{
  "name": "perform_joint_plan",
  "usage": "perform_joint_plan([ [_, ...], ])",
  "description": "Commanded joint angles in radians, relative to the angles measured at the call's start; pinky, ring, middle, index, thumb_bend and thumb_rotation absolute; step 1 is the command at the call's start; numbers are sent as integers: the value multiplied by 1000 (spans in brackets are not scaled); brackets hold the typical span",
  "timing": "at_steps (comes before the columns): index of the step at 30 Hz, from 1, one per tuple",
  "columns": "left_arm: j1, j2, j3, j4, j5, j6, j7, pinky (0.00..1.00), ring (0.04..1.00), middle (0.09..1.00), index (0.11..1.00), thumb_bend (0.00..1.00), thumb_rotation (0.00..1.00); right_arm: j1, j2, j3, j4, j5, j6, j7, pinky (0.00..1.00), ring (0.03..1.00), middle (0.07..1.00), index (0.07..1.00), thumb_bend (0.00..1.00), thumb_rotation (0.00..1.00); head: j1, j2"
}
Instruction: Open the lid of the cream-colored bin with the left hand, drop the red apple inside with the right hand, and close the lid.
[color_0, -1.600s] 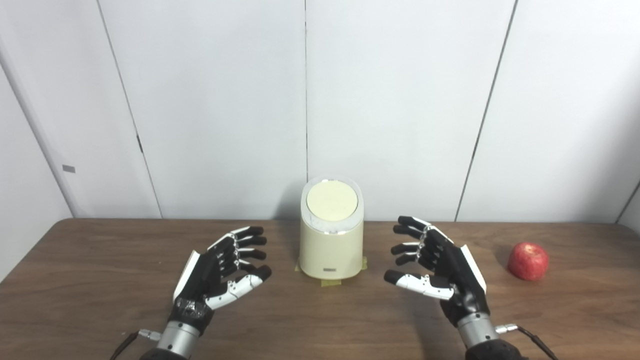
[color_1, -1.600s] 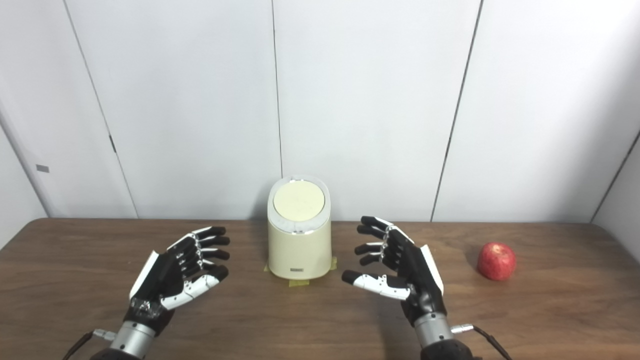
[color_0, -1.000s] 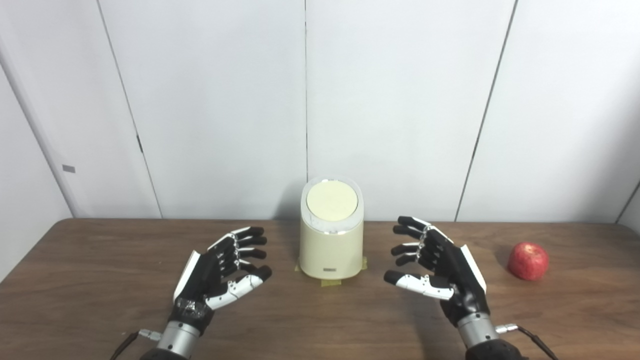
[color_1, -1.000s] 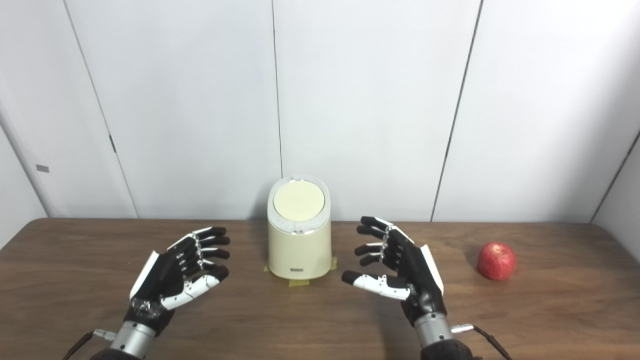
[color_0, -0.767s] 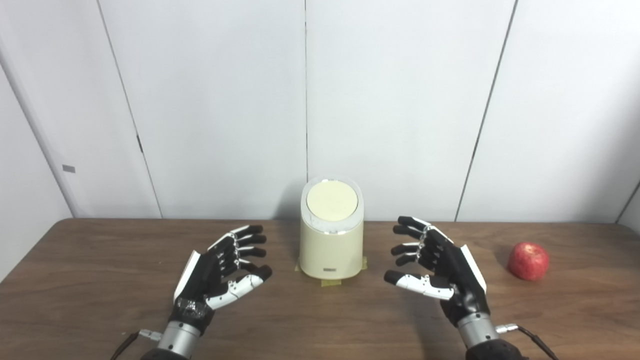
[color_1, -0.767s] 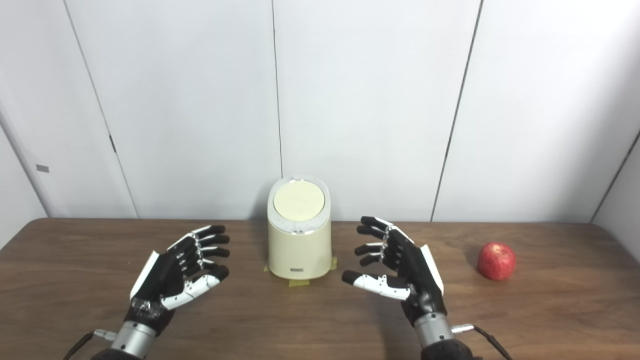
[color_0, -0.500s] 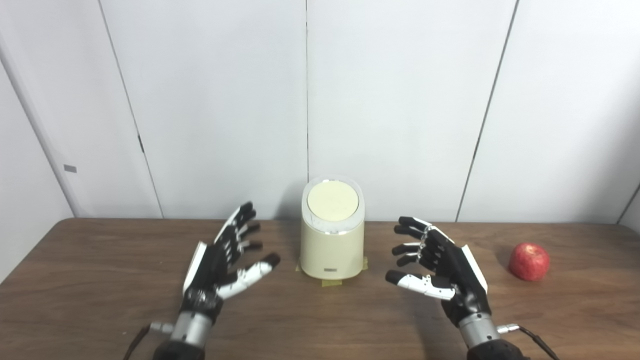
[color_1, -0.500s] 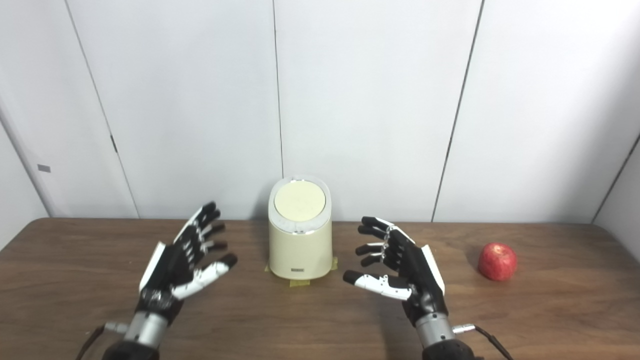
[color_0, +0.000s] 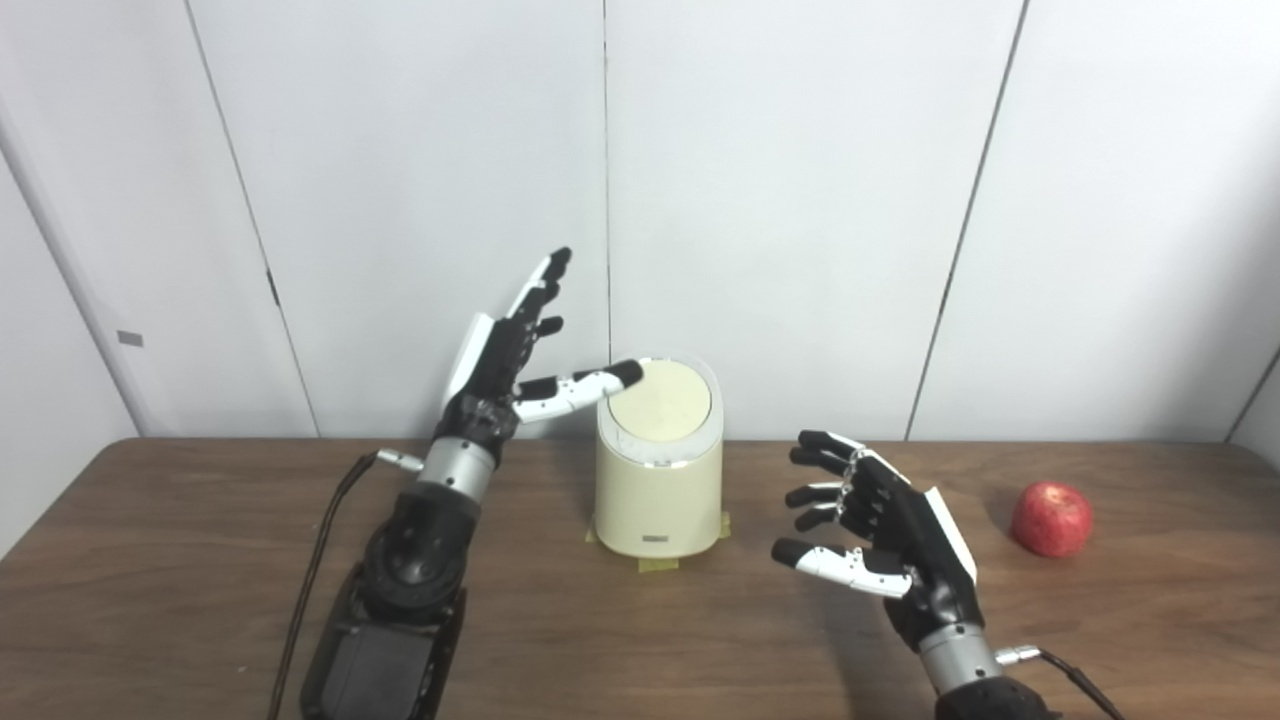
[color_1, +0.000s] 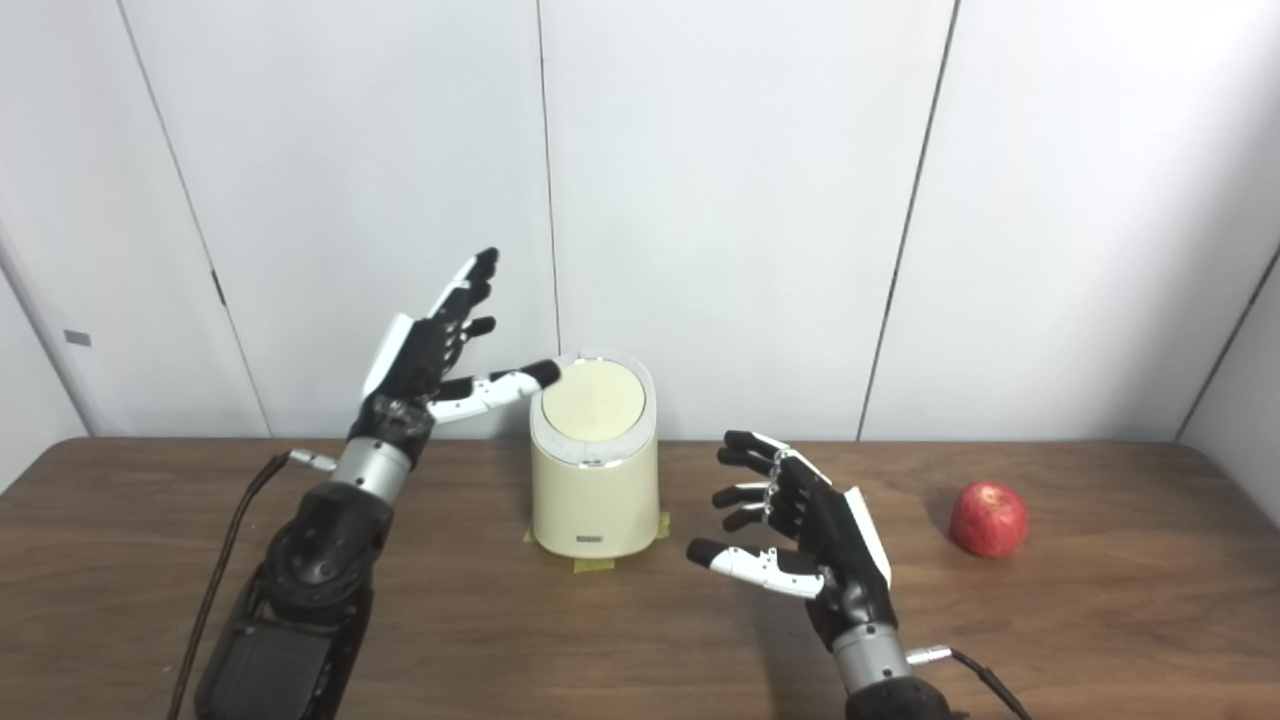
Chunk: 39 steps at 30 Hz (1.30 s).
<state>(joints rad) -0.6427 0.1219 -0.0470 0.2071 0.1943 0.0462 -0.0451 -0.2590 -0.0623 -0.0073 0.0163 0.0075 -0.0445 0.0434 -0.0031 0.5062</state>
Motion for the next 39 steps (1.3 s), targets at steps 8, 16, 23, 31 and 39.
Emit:
perform_joint_plan([
  [8, -158, -7, -25, 103, 28, -13, 29, 873, 1000, 1000, 1000, 878, 209, -36, 5, -5, -33, 3, -33, -5, 483, 579, 746, 745, 835, 154, -15, 2],
  [16, -196, 10, -77, 229, 136, -71, 99, 982, 1000, 1000, 1000, 882, 147, -38, 6, -6, -25, 9, -48, -4, 472, 585, 753, 751, 837, 161, -23, 6],
  [23, -208, 26, -119, 278, 195, -91, 115, 962, 1000, 1000, 1000, 891, 93, -38, 13, -1, -30, -5, -46, -12, 485, 584, 746, 749, 838, 159, -24, 9],
  [31, -198, 33, -152, 285, 261, -64, 127, 859, 1000, 1000, 1000, 886, 56, -38, 22, -2, -39, -3, -39, -15, 503, 582, 740, 741, 831, 143, -19, 10],
  [39, -186, 41, -210, 273, 369, -5, 130, 969, 1000, 1000, 1000, 903, 116, -37, 25, 1, -47, -12, -38, -16, 483, 574, 741, 746, 820, 137, -22, 15],
])
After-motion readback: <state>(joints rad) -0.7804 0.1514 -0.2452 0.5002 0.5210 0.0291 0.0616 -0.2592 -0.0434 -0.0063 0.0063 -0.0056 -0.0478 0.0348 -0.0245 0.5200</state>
